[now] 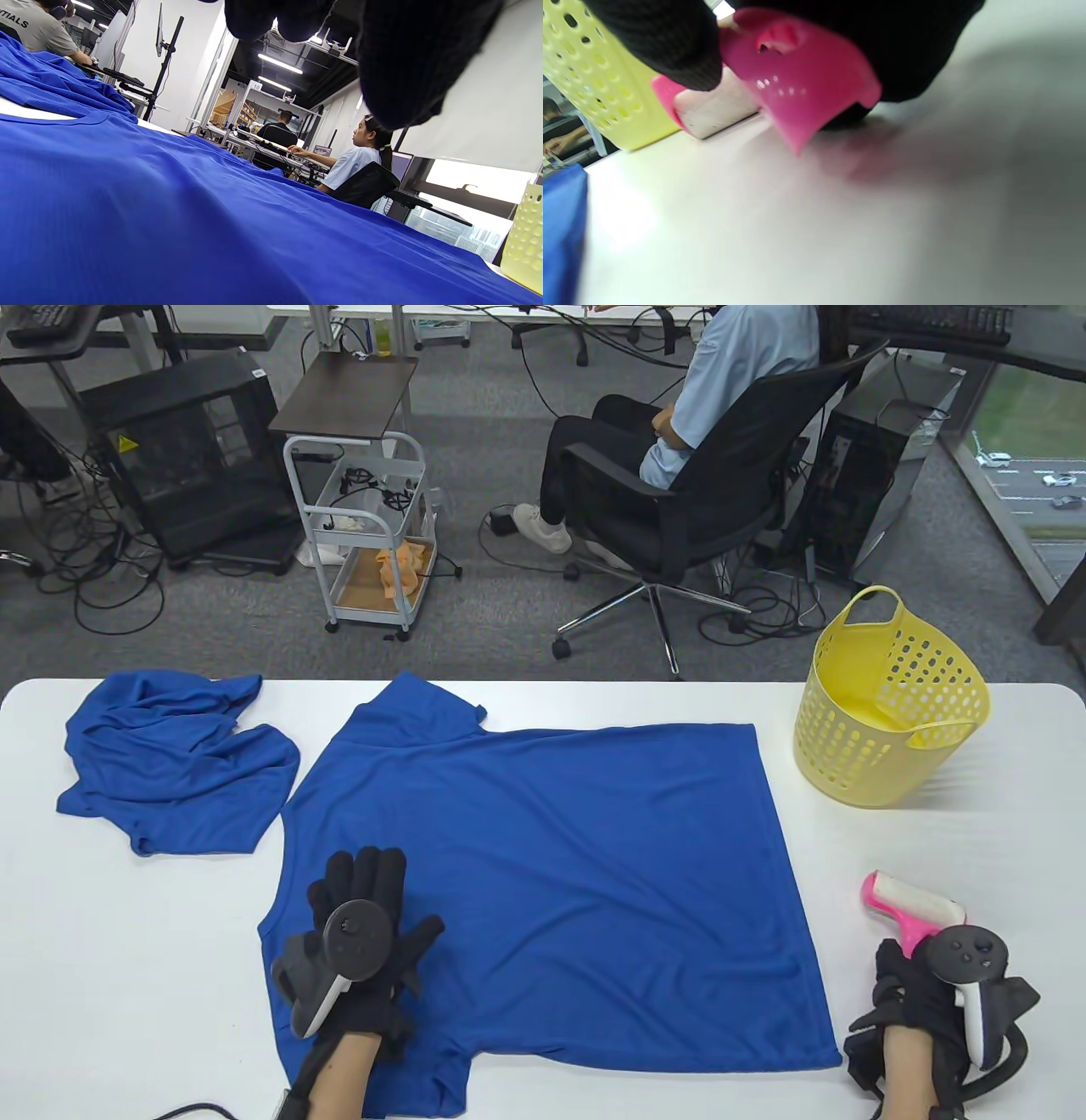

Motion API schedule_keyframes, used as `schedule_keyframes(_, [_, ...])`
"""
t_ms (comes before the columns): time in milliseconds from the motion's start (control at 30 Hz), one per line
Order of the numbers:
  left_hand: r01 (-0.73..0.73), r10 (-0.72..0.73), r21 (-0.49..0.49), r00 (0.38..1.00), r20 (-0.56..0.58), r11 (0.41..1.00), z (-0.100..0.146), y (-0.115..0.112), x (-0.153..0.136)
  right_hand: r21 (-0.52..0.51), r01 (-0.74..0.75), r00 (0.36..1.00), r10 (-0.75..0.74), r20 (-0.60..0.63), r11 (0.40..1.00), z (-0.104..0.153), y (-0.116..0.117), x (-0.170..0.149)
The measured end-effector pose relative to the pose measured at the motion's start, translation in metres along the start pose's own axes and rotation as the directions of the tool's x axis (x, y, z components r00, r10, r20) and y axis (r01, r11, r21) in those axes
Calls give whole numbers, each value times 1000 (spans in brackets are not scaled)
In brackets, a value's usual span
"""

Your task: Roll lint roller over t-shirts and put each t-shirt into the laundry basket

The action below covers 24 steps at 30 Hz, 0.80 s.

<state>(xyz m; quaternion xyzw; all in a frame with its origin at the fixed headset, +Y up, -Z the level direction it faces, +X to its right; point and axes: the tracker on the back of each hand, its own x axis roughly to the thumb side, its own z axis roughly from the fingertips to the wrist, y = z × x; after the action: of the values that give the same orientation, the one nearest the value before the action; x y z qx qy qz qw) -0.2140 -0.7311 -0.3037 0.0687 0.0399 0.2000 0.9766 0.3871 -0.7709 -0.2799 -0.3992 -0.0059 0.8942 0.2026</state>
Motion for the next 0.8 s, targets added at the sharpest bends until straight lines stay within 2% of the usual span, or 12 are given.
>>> schedule_keyframes(233, [31, -31, 3, 999, 33, 1000, 2, 1, 7, -17, -73, 997, 73, -5, 997, 3, 0, 3])
schedule_keyframes(333, [98, -98, 8, 994, 48, 995, 1, 5, 9, -26, -101, 995, 100, -15, 995, 7, -1, 5])
schedule_keyframes(433, [137, -139, 36, 989, 52, 990, 1, 12, 5, -88, -138, 990, 138, -8, 987, 18, -12, 12])
schedule_keyframes(500, [162, -164, 47, 985, 49, 986, 1, 15, 0, -168, -127, 991, 131, 16, 978, 29, -22, 22])
schedule_keyframes(567, [178, -180, 53, 983, 42, 983, 0, 17, -8, -242, -100, 988, 125, 88, 965, 44, -33, 38])
schedule_keyframes(667, [116, -116, 44, 993, 11, 992, 1, 15, -18, -320, -61, 961, 142, 236, 945, 70, -40, 69])
schedule_keyframes(800, [110, -110, 45, 994, -5, 993, 2, 17, -22, -324, 16, 871, 146, 468, 946, 105, -37, 122])
